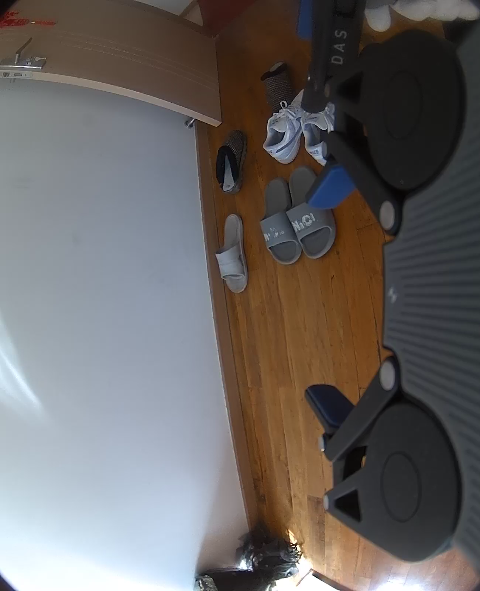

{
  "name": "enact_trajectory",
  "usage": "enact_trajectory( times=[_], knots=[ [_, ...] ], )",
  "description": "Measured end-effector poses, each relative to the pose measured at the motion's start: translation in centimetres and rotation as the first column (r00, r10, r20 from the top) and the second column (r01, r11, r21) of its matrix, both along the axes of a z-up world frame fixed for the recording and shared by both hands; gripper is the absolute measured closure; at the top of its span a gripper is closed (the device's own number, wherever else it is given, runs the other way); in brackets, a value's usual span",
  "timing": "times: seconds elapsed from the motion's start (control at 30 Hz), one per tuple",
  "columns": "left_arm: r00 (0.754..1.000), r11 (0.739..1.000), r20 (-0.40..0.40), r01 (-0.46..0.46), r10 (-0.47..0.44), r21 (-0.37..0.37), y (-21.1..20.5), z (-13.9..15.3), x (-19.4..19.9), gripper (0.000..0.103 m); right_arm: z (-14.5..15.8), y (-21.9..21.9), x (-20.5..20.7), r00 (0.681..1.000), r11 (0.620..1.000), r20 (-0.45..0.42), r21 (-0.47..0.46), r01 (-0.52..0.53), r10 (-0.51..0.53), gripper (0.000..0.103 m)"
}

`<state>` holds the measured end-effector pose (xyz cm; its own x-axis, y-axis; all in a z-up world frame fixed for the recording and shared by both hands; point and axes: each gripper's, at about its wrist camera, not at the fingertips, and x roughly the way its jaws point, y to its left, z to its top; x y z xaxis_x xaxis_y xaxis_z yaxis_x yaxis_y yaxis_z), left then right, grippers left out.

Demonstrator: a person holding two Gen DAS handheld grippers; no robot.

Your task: Organize scattered shoes

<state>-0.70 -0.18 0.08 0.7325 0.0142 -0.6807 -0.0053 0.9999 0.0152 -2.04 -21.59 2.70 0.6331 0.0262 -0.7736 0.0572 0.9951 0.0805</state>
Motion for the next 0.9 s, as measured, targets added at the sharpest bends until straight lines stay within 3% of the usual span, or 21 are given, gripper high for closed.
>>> enact_trajectory(
  times=[0.53,0.67,0.83,0.9],
  knots=[
    [1.0,1.0,-0.021,0.002,-0.002,-0.016,-0.2,-0.1,1.0,0.0,0.0,0.4,-0.4,1.0,1.0,0.016,-0.021,-0.013,0.013,0.001],
    [0.999,1.0,-0.031,0.018,-0.018,-0.017,0.3,-0.4,0.9,0.0,-0.1,0.4,0.6,1.0,1.0,-0.015,0.024,-0.015,0.016,0.001],
    [0.998,0.999,-0.043,0.037,-0.038,-0.009,0.4,-0.6,2.5,0.0,0.4,0.2,2.0,0.996,0.995,-0.012,0.051,-0.086,0.087,0.001],
    [0.999,0.999,-0.037,0.038,-0.039,-0.012,0.2,-0.7,3.1,0.0,0.1,0.5,2.5,0.994,0.993,0.007,0.011,-0.114,0.113,0.001]
  ],
)
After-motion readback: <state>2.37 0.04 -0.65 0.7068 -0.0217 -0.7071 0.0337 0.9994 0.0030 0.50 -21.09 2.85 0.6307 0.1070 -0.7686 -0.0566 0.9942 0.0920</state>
